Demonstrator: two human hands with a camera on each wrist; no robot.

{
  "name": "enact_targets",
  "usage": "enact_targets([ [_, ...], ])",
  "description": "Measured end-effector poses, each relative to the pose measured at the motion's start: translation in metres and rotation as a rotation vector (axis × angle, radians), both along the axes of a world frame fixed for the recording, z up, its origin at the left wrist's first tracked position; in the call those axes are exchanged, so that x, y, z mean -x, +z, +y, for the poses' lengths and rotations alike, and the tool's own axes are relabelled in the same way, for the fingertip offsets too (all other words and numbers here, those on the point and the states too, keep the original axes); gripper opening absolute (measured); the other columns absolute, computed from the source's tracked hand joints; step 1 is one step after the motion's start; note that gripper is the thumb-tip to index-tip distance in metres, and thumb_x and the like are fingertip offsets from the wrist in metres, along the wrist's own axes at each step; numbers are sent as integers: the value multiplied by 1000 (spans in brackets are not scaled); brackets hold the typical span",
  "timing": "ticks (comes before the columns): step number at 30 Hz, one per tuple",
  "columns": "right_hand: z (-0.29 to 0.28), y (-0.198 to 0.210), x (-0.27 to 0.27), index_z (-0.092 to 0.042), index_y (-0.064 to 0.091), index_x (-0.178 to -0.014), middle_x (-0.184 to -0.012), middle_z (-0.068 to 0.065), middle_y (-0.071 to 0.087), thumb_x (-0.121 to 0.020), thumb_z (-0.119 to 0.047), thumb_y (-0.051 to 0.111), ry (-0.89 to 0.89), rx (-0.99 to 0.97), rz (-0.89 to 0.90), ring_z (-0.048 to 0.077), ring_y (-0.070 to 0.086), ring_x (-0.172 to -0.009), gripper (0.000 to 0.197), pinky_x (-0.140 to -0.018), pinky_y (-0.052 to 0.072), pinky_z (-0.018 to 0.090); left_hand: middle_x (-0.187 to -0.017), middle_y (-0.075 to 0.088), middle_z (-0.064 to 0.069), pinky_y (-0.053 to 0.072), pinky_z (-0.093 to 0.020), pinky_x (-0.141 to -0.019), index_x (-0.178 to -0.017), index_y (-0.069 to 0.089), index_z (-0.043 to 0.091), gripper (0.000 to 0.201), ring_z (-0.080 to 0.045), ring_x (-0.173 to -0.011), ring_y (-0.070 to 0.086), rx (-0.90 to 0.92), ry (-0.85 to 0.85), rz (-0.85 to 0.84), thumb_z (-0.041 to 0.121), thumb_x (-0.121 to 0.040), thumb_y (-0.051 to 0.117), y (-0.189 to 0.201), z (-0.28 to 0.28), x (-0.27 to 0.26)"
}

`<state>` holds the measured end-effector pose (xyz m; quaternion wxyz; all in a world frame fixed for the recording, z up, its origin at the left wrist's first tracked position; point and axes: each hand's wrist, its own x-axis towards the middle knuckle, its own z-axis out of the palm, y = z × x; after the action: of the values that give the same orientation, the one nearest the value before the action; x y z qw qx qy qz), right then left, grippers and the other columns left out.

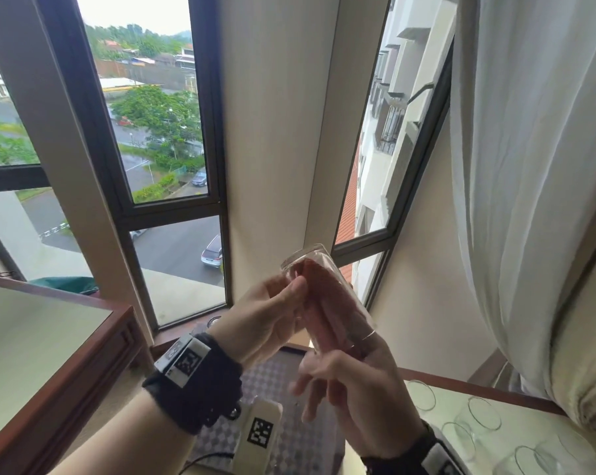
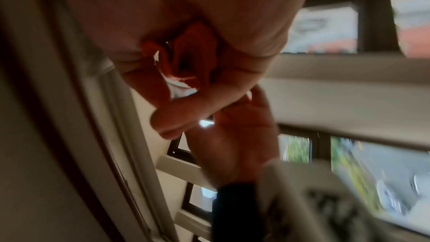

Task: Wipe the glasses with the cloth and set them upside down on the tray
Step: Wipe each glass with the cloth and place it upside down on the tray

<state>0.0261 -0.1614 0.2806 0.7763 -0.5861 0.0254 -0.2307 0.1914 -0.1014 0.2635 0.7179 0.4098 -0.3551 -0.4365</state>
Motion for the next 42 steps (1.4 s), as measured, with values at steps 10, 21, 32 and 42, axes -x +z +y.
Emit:
enact_targets([
  [10, -3, -33, 2, -24, 75, -113, -92, 7, 77, -75, -34, 87, -429, 35, 327, 26, 73, -71, 41, -52, 60, 36, -126, 75, -13, 59, -35, -94, -123, 72, 15, 86, -26, -113, 71, -96, 284, -112, 70, -61, 92, -32, 5, -44],
  [21, -33, -75, 22, -40, 77, -110, -162, 1, 36, -87, -31, 73, -752, 1282, 360, 38, 20, -153, 25, -111, 31, 71, -102, 82, 3, 60, -42, -92, -110, 75, 18, 52, -13, -97, 78, -528, 590, -291, 53, -75, 92, -136, 21, -88],
  [32, -46, -119, 34, -38, 63, -119, -97, -21, 66, -86, -17, 79, -257, 1196, 441, -2, 64, -79, 42, -72, 47, 5, -90, 69, 10, 52, -29, -71, -99, 55, 27, 50, -8, -81, 66, -1085, 449, -700, 46, -67, 88, -224, -6, -85],
  [42, -66, -137, 76, -38, 69, -108, -84, -23, 64, -91, -32, 71, -355, 1086, 715, -2, 60, -71, 18, -64, 50, 17, -120, 65, -16, 53, -41, -97, -129, 43, 8, 66, -37, -112, 66, -1270, 486, -703, 33, -80, 81, -260, -59, -126],
])
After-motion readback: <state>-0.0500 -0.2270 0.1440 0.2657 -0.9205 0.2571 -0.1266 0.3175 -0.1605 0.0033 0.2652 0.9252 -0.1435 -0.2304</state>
